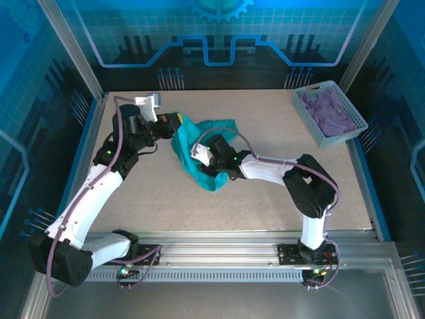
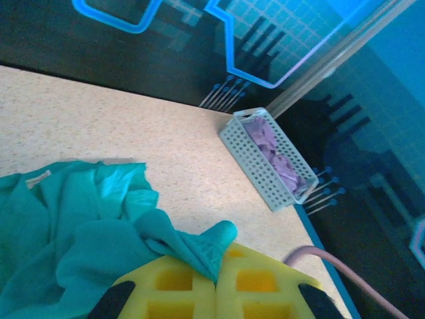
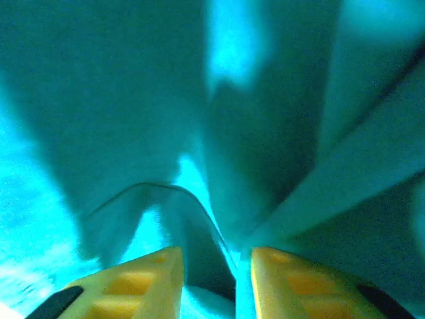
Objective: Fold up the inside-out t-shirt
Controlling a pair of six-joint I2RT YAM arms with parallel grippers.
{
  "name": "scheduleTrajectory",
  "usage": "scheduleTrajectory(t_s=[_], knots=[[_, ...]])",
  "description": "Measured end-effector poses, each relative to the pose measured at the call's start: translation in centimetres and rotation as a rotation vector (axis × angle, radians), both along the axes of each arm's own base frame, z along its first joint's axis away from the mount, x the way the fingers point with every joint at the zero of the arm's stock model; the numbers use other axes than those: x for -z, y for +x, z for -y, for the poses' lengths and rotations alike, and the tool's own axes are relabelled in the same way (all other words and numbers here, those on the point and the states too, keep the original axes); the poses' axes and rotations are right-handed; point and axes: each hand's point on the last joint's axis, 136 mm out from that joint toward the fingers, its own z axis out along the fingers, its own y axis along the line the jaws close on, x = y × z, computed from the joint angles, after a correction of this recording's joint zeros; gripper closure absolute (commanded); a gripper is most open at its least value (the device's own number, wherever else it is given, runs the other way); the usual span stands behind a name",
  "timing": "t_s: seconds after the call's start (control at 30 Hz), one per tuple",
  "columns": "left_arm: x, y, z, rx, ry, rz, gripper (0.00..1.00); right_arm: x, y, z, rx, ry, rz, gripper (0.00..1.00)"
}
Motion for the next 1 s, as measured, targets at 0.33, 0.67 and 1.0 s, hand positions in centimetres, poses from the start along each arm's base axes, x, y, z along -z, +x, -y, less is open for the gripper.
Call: scheduleTrajectory(t_s=[0.33, 0.67, 1.0], knots=[[-2.7, -2.6, 1.8, 0.134, -0.035, 0.058, 1.0, -0.5, 5.4, 3.0, 0.175, -0.009, 0.048, 0.76], [-2.8, -3.4, 3.1, 0.213, -0.051, 0.053, 1.0, -1.6, 8.3, 5.3, 0.396, -0.021, 0.099, 0.79], [-2.5, -3.2, 4.1, 0.241, -0.051, 0.041, 1.0, 1.6, 4.0, 2.4, 0.152, -0.056, 0.063, 0.62]])
